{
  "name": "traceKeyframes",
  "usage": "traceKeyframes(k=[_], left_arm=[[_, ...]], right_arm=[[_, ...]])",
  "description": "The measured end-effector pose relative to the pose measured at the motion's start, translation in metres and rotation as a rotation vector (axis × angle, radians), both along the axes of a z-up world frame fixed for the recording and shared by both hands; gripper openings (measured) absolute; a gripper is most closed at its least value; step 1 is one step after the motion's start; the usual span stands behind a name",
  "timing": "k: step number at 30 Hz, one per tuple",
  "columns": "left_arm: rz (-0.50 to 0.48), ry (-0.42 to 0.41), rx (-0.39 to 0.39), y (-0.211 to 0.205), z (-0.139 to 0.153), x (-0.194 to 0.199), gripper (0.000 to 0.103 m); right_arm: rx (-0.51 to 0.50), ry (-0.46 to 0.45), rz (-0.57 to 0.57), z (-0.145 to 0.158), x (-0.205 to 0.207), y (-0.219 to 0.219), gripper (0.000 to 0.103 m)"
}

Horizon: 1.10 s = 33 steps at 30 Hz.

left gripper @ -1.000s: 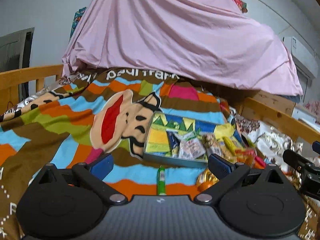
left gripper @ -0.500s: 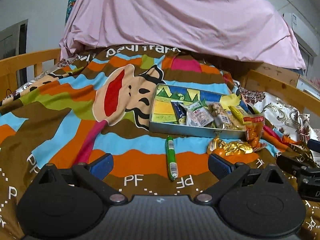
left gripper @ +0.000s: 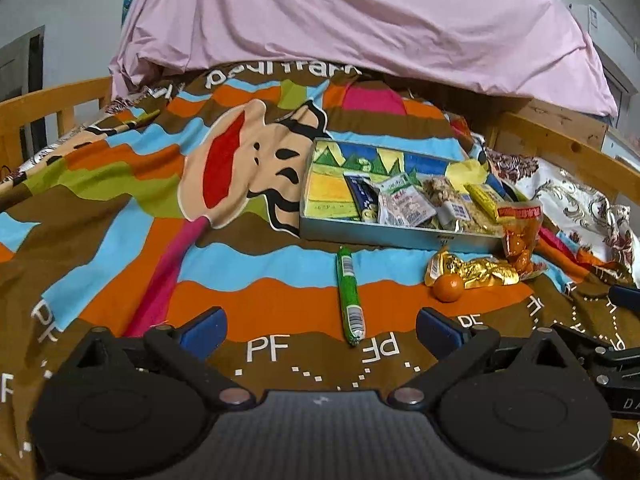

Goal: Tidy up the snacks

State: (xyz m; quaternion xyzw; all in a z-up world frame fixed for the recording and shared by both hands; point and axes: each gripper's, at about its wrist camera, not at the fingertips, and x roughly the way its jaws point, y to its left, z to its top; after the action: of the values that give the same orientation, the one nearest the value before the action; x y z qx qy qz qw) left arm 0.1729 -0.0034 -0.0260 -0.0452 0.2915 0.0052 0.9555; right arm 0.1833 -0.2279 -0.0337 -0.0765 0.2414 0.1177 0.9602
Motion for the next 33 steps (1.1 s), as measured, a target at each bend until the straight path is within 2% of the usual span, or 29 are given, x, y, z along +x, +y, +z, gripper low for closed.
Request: traceKeyframes(k=[12,19,25,33], left_arm=[[-0.067,0.073,0.053,-0.011,-0.018,0.029,0.103],[-0.046,0.103,0.019,-0.006,-0.024,0.048,0.103],[-0.032,0.102,-0.029,0.002,-0.026,0.068,0.103],[-0.041,0.128,-0.02,0.002,-0.038,0.092,0.103]], right_arm=[[-0.013,0.029,0.012,-0.012,0.021,0.008,0.102],[-0.018,0.007,0.041,-0.023,0.042,0.014,0.102],[0.041,0.052,0.033,-0.032,0.066,0.012,0.102],[0.087,0.067,0.014,-0.04,0.096,0.012,0.102]])
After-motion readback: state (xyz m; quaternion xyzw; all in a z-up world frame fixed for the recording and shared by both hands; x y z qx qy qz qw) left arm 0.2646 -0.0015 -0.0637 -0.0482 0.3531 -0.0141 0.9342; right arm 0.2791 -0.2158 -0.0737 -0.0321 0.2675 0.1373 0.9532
